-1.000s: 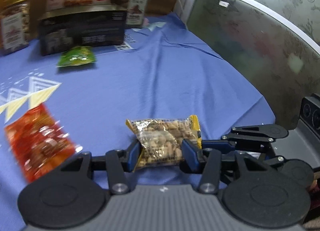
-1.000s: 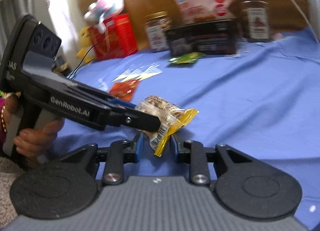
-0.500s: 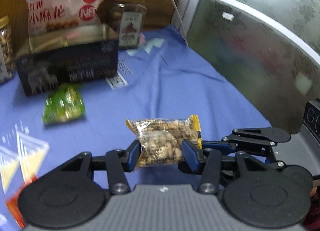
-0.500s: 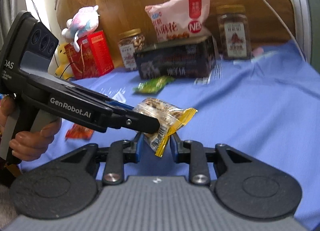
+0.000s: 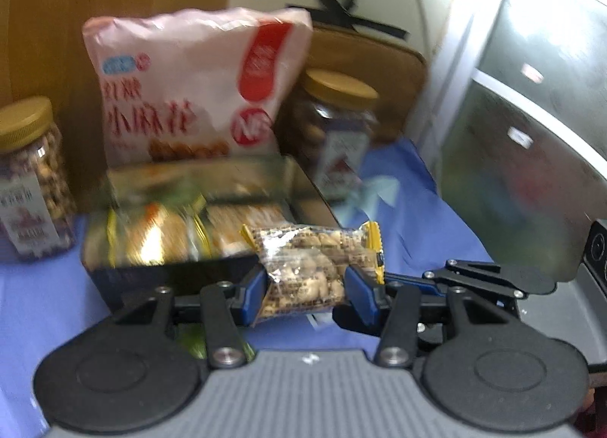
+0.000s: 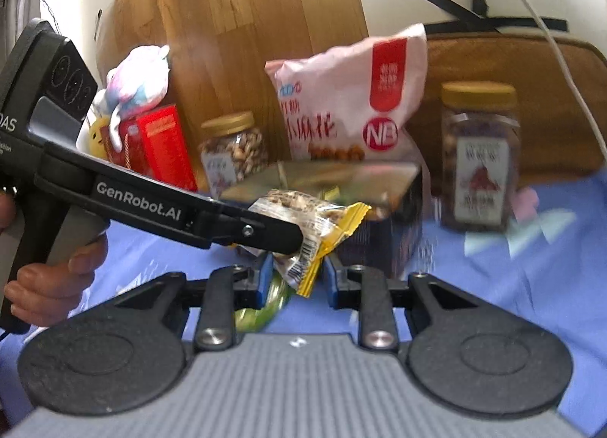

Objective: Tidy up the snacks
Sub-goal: 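Carry the peanut bag over the tin, then lower the peanut bag into the tin and open the left tool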

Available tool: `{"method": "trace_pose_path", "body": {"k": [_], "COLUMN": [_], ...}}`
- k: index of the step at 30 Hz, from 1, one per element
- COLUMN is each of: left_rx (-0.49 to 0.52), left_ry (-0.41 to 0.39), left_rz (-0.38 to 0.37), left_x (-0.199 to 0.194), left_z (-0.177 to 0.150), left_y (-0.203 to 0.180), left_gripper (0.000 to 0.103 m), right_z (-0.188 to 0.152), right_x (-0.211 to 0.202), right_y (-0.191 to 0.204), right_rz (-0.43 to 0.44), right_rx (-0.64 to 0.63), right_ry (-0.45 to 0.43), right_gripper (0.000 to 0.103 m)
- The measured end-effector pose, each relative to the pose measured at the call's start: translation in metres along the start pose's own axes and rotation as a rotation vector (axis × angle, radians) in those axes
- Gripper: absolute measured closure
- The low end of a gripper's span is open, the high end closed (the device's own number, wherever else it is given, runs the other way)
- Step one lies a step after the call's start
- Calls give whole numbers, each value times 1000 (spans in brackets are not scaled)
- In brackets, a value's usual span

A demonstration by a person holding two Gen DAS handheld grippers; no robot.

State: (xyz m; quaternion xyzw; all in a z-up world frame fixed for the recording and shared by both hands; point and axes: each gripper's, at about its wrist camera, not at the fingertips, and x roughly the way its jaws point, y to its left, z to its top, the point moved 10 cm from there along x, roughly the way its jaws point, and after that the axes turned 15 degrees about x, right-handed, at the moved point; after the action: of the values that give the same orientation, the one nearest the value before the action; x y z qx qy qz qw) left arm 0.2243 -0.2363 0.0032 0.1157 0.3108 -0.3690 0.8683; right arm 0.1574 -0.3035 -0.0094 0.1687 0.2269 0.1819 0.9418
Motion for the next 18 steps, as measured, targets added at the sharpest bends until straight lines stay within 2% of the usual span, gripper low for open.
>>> {"method": "trace_pose_path", "body": {"k": [7, 13, 14, 16, 18], "left_rx": [-44, -64, -70, -80, -69], "left_ry": [-7, -10, -7, -5, -19], "left_rz": [47, 76, 81, 80, 79], "left_x": [29, 55, 57, 59, 54], "left_z": [25, 26, 25, 23, 22], "left_y": [34, 45, 46, 47, 45], "left_gripper": [57, 57, 57, 55, 53], "right_z": [33, 36, 36, 35, 33], "right_x": [43, 67, 70, 73, 71], "right_y": [-12, -26, -28, -32, -33], "right_rz": [-7, -77, -97, -140, -146], "right_rx": [-7, -48, -63, -90, -98], "right_ry": [-6, -19, -29, -47, -62], "right_gripper": [72, 69, 66, 62, 61]}}
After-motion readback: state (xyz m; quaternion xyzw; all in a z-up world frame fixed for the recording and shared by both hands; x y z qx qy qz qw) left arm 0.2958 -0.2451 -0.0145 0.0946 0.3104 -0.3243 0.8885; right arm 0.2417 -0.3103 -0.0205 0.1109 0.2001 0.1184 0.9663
